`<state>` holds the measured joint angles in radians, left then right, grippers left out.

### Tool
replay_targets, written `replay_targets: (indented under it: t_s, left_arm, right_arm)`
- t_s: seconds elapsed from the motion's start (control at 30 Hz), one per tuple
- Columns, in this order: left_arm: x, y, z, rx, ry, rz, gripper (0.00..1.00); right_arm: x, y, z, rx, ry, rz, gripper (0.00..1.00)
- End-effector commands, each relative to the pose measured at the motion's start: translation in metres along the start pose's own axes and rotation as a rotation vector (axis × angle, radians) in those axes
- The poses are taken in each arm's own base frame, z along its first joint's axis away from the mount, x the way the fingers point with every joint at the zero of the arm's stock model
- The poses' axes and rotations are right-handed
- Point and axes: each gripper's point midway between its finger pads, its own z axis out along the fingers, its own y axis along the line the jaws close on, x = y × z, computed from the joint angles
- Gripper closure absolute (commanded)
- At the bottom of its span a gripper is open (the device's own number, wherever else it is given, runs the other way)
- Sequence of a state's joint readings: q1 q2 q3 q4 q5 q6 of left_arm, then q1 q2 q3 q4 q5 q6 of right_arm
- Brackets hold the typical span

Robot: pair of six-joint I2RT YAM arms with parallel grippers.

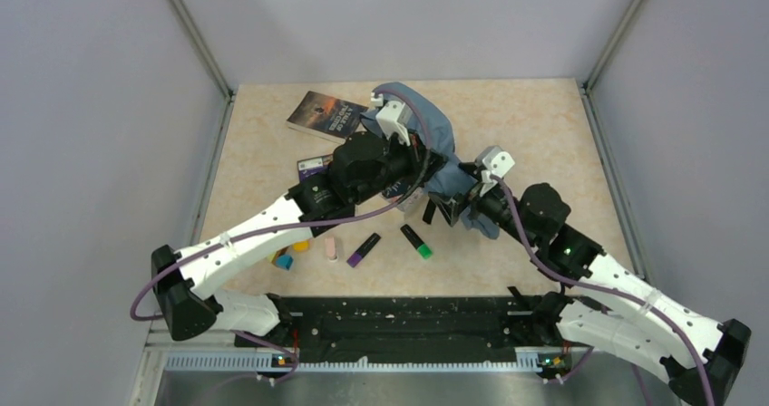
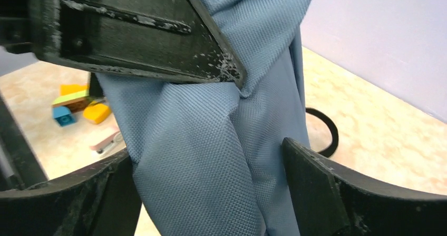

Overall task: Pack the student bag
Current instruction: Unzip the student bag at the center of the board.

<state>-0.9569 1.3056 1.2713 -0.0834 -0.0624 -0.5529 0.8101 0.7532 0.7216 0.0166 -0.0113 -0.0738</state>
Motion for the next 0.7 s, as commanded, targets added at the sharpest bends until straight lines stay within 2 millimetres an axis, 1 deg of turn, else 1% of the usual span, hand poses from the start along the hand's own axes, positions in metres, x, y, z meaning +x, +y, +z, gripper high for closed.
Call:
replay_targets:
  t_s: [0.0,0.07,0.1,0.13,0.17,0.2,0.23,0.27,0.3,0.33,0.37,0.4,0.47,0.53,0.6,0.67]
  left_arm:
    - [-0.083,-0.045,-0.018,0.141,-0.243,0.021,1.0]
    - [-0.083,-0.048,-0.018,0.147,-0.233,0.025,1.0]
    - [-0.084,-0.051,-0.022,0.161,-0.225,0.033,1.0]
    - [-0.085,-0.054,-0.023,0.17,-0.223,0.042,1.0]
    - [-0.086,-0.056,-0.026,0.182,-0.222,0.054,1.0]
    - [-0.086,-0.061,-0.03,0.209,-0.217,0.074,1.0]
    - [-0.087,-0.067,-0.035,0.238,-0.215,0.108,0.94]
    - [-0.089,-0.072,-0.041,0.266,-0.214,0.147,0.83]
    - [-0.09,-0.075,-0.047,0.285,-0.209,0.194,0.67]
    - [-0.091,-0.079,-0.055,0.306,-0.208,0.24,0.47]
    - [-0.091,-0.082,-0.063,0.324,-0.2,0.281,0.33]
    - [-0.093,-0.084,-0.073,0.338,-0.204,0.326,0.24]
    - [-0.095,-0.083,-0.092,0.34,-0.209,0.41,0.14]
    - [-0.097,-0.075,-0.109,0.308,-0.217,0.482,0.09]
    - [-0.096,-0.06,-0.121,0.247,-0.217,0.558,0.06]
    - [-0.086,-0.043,-0.127,0.199,-0.189,0.633,0.06]
  right_arm:
    - [0.029,-0.044,0.002,0.274,0.052,-0.003,0.15]
    - [0.027,-0.048,0.003,0.299,0.035,0.006,0.24]
    - [0.024,-0.053,0.004,0.332,0.014,0.017,0.51]
    - [0.02,-0.055,0.005,0.346,0.005,0.027,0.72]
    - [0.015,-0.057,0.004,0.358,-0.013,0.04,0.86]
    - [0.007,-0.058,0.004,0.364,-0.034,0.051,0.95]
    - [-0.002,-0.059,0.004,0.368,-0.055,0.062,1.0]
    - [-0.012,-0.059,0.003,0.367,-0.079,0.076,1.0]
    - [-0.024,-0.058,0.002,0.357,-0.105,0.085,1.0]
    - [-0.035,-0.056,0.002,0.339,-0.127,0.089,1.0]
    - [-0.047,-0.052,0.002,0.317,-0.154,0.124,1.0]
    - [-0.056,-0.048,0.002,0.293,-0.166,0.144,1.0]
    - [-0.068,-0.041,0.004,0.254,-0.167,0.188,1.0]
    - [-0.073,-0.034,0.007,0.22,-0.163,0.226,1.0]
    - [-0.073,-0.03,0.009,0.199,-0.167,0.26,1.0]
    - [-0.074,-0.025,0.011,0.17,-0.179,0.268,1.0]
